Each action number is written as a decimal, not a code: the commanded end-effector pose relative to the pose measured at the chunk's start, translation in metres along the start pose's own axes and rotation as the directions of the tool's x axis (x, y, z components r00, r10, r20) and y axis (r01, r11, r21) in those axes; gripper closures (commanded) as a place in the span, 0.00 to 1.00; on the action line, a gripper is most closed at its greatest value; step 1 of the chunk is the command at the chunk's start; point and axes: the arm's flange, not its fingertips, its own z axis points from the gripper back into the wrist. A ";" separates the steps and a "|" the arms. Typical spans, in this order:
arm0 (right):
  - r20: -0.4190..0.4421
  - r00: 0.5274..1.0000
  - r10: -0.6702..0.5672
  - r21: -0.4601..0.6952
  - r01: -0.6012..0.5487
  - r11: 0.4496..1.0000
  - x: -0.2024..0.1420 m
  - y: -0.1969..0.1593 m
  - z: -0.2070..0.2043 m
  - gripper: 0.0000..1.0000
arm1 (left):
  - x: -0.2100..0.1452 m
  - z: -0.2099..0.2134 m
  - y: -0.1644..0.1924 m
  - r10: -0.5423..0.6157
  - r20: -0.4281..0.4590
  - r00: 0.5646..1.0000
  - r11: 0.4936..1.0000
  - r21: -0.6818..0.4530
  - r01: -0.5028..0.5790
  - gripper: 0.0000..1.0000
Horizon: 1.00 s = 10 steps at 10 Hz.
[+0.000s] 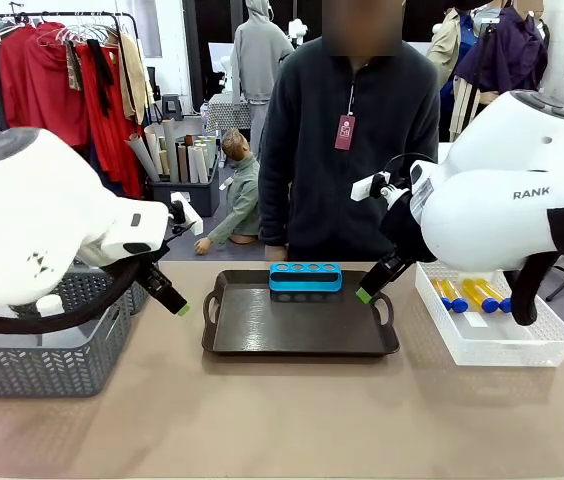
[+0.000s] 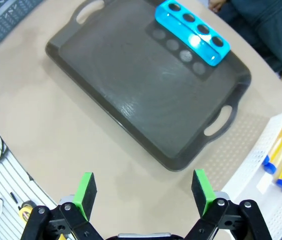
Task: Prepare the laboratory tools.
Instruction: Pick up one Small flask and place it on the Handle tray.
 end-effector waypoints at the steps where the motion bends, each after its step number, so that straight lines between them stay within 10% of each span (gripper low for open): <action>1: 0.026 0.999 0.040 0.100 -0.042 0.994 0.012 -0.007 0.008 0.00 | 0.018 0.021 0.014 0.011 -0.017 1.000 0.995 -0.103 -0.013 0.00; 4: 0.020 0.999 0.037 0.255 -0.041 0.966 0.019 -0.021 0.038 0.00 | 0.034 0.046 0.026 0.029 0.109 0.994 0.981 -0.192 -0.008 0.00; 10: 0.155 0.982 0.111 0.177 -0.138 0.974 0.042 -0.069 0.131 0.00 | 0.053 0.105 0.065 -0.030 0.290 0.957 0.984 -0.157 0.079 0.00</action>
